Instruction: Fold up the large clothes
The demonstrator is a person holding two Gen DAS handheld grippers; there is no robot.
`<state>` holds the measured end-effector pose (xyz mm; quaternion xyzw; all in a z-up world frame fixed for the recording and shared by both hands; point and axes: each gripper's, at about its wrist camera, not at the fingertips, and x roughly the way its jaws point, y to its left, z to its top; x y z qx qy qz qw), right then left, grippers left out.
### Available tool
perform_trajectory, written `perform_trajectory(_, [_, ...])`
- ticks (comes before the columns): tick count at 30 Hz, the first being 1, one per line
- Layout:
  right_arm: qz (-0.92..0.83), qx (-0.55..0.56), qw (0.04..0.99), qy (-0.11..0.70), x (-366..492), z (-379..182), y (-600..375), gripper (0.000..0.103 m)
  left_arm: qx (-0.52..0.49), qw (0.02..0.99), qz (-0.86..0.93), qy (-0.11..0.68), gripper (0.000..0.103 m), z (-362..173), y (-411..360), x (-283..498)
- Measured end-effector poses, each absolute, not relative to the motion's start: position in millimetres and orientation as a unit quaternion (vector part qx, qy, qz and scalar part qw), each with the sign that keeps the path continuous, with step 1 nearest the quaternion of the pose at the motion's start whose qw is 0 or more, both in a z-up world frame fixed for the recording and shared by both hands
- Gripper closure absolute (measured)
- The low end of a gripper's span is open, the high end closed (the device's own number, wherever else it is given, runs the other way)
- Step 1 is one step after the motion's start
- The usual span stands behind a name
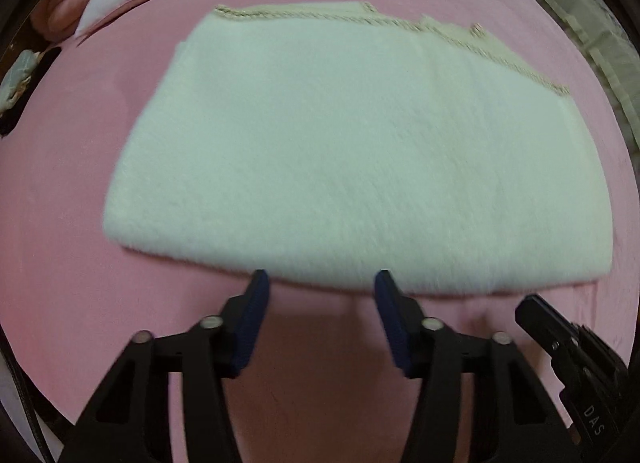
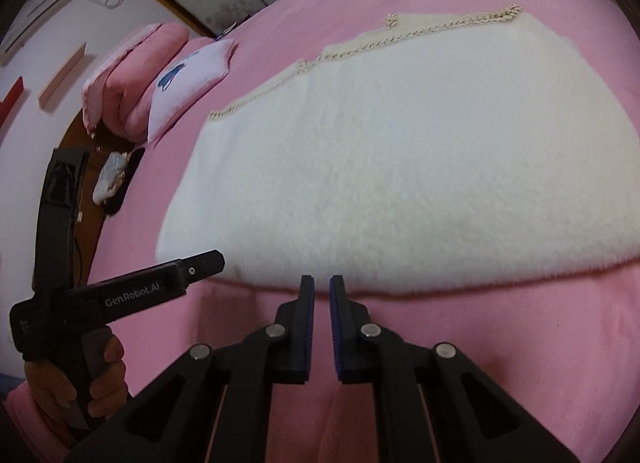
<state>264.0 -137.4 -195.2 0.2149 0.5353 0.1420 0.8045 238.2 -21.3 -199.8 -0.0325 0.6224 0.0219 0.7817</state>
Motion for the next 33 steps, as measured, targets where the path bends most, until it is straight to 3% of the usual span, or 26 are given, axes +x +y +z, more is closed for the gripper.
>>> perform_trajectory(2, [0.148, 0.214, 0.803, 0.536, 261, -196, -136, 0.099, -0.055, 0.781, 0.001, 0.622, 0.097, -201, -25, 233])
perform_trajectory(5, [0.166, 0.213, 0.795, 0.543, 266, -200, -130, 0.1, -0.107, 0.783, -0.038, 0.612, 0.097, -200, -31, 232])
perform_trajectory(9, [0.192, 0.26, 0.78, 0.535, 292, -207, -126, 0.1, -0.1, 0.775, -0.065, 0.621, 0.097, -208, -43, 248])
perform_trajectory(15, [0.195, 0.32, 0.713, 0.592, 333, -248, -119, 0.103, -0.111, 0.772, -0.035, 0.625, 0.098, -236, -32, 285])
perform_trajectory(22, [0.134, 0.264, 0.754, 0.587, 325, -247, -192, 0.103, -0.109, 0.784, 0.028, 0.61, 0.101, -239, 24, 275])
perform_trajectory(28, [-0.035, 0.183, 0.787, 0.588, 286, -228, -290, 0.103, -0.074, 0.788, 0.099, 0.603, 0.102, -242, 78, 267])
perform_trajectory(33, [-0.09, 0.121, 0.792, 0.592, 283, -216, -277, 0.103, -0.089, 0.785, 0.152, 0.593, 0.102, -238, 90, 263])
